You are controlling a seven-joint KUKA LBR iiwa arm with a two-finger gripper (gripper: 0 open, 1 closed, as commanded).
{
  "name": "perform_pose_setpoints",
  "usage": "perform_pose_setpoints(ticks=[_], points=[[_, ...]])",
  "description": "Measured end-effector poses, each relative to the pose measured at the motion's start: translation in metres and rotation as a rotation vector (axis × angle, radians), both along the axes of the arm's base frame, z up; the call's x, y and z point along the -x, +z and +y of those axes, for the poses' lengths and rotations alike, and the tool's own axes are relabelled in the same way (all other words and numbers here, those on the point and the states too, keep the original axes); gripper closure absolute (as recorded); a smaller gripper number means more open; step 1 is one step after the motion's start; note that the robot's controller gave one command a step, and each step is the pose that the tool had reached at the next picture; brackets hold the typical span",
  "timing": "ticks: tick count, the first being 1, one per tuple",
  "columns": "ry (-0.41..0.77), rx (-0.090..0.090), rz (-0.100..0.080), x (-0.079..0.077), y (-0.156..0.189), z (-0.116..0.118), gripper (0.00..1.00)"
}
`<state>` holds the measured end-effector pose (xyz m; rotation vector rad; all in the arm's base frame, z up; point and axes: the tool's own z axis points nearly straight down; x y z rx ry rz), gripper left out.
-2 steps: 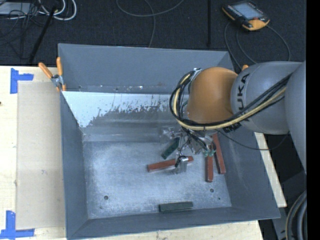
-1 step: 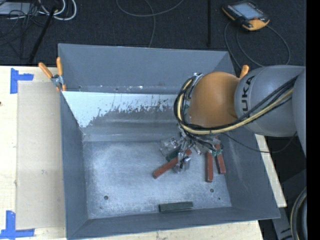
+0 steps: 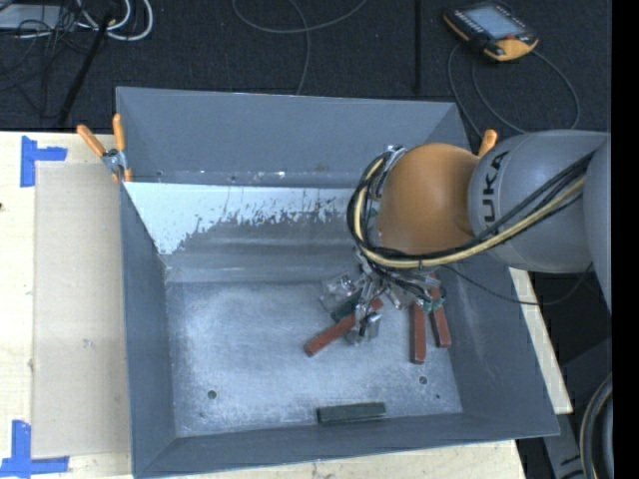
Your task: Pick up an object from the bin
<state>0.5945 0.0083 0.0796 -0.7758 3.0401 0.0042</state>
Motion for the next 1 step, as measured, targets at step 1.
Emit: perform_pose_setpoints(ticks=[1], points=[[0.027,0.002,0.002,-0.0207,0.1403,0.0124,1.0]])
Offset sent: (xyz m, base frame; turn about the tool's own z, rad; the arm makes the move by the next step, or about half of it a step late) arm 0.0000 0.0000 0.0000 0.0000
